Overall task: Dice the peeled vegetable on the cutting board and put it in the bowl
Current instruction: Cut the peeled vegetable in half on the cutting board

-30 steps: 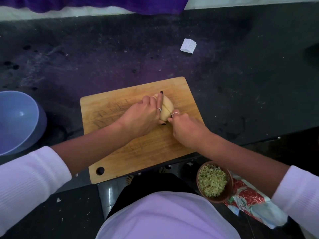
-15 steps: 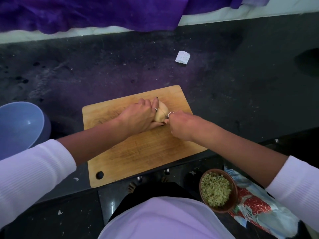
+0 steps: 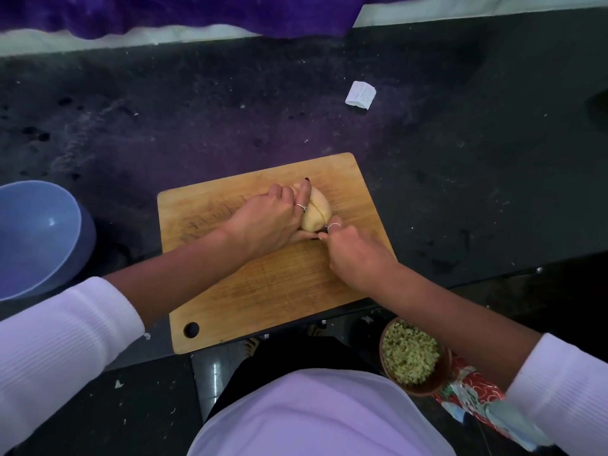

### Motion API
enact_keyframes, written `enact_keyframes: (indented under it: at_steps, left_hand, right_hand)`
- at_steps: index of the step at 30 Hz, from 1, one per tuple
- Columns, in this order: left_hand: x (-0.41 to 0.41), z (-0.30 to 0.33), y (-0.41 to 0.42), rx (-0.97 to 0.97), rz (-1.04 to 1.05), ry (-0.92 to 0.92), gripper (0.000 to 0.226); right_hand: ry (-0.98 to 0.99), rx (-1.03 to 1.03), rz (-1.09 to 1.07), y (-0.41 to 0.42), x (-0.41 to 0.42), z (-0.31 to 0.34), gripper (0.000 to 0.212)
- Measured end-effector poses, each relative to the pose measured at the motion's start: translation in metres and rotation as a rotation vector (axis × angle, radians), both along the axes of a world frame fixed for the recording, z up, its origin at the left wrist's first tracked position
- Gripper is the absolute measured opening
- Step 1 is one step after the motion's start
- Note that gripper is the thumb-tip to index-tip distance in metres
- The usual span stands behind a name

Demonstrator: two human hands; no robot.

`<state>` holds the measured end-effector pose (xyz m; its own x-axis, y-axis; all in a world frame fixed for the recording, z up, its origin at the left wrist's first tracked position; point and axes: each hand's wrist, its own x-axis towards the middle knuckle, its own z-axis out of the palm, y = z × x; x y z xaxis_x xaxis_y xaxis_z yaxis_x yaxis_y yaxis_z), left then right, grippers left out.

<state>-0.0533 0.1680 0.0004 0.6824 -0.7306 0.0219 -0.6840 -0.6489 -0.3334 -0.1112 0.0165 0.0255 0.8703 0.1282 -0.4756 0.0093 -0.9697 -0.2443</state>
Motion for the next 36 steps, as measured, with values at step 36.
enact_keyframes:
  at_steps: [36]
  left_hand:
    - [0.028,0.017,0.027,-0.395,0.179,0.652,0.081]
  right_hand:
    - [-0.004,-0.006,-0.072,0.024,0.019,-0.003,0.025]
